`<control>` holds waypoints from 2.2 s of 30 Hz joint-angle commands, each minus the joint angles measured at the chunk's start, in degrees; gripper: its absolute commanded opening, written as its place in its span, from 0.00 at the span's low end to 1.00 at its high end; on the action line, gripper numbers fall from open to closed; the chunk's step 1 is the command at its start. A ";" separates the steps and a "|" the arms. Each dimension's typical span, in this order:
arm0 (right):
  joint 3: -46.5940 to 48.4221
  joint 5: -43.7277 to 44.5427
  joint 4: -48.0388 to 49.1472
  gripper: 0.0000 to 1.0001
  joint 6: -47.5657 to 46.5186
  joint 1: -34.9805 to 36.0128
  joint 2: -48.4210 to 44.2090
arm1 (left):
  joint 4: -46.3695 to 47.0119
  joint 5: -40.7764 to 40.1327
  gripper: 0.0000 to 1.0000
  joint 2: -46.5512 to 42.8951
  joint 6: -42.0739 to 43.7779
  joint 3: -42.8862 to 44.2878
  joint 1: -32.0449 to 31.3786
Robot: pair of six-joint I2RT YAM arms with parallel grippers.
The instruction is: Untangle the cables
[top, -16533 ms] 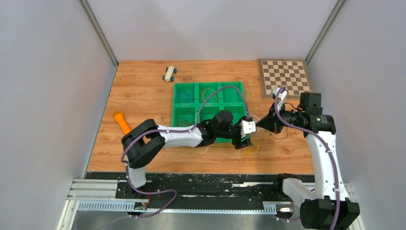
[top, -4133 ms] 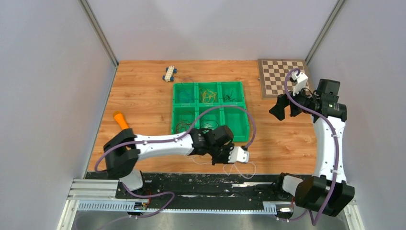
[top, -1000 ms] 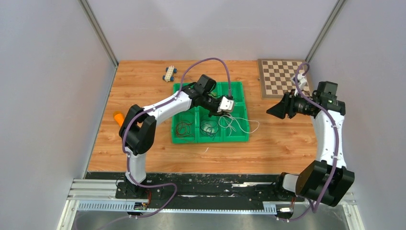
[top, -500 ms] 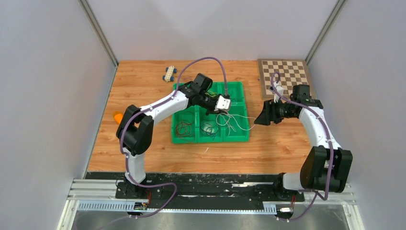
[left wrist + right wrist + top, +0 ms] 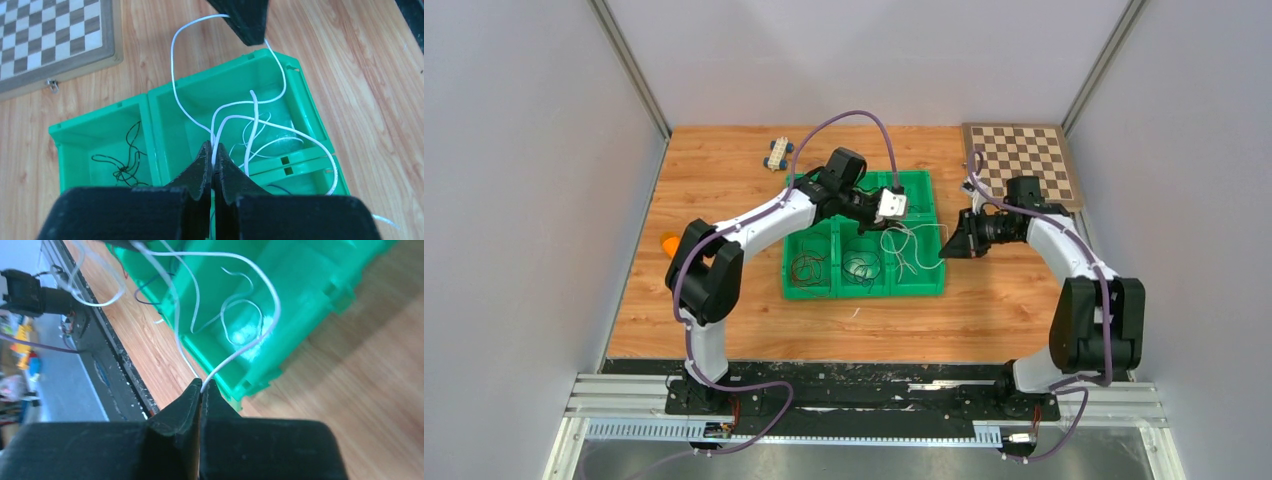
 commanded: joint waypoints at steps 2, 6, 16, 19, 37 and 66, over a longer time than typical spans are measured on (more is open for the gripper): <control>-3.68 2.94 12.64 0.00 -4.92 9.23 -13.78 | 7.33 0.90 0.00 1.35 -21.80 3.30 1.65; -11.24 18.22 20.80 0.00 -12.93 20.64 -20.40 | 9.09 -1.36 0.00 5.04 -43.17 6.60 1.82; -21.18 40.44 37.06 0.00 -28.89 31.30 -19.05 | 14.63 -9.27 0.00 8.72 -76.06 3.95 1.22; -22.91 43.30 40.35 0.00 -32.52 33.61 -16.66 | 6.99 -16.16 0.00 10.20 -76.84 8.56 -0.06; -19.69 41.83 24.50 0.74 -24.85 30.63 -31.61 | 5.24 -26.85 0.43 3.83 -63.58 4.69 -2.18; 6.94 6.92 8.10 0.96 -0.09 -3.34 -15.53 | -15.61 -19.38 1.00 -15.33 -57.01 10.64 14.58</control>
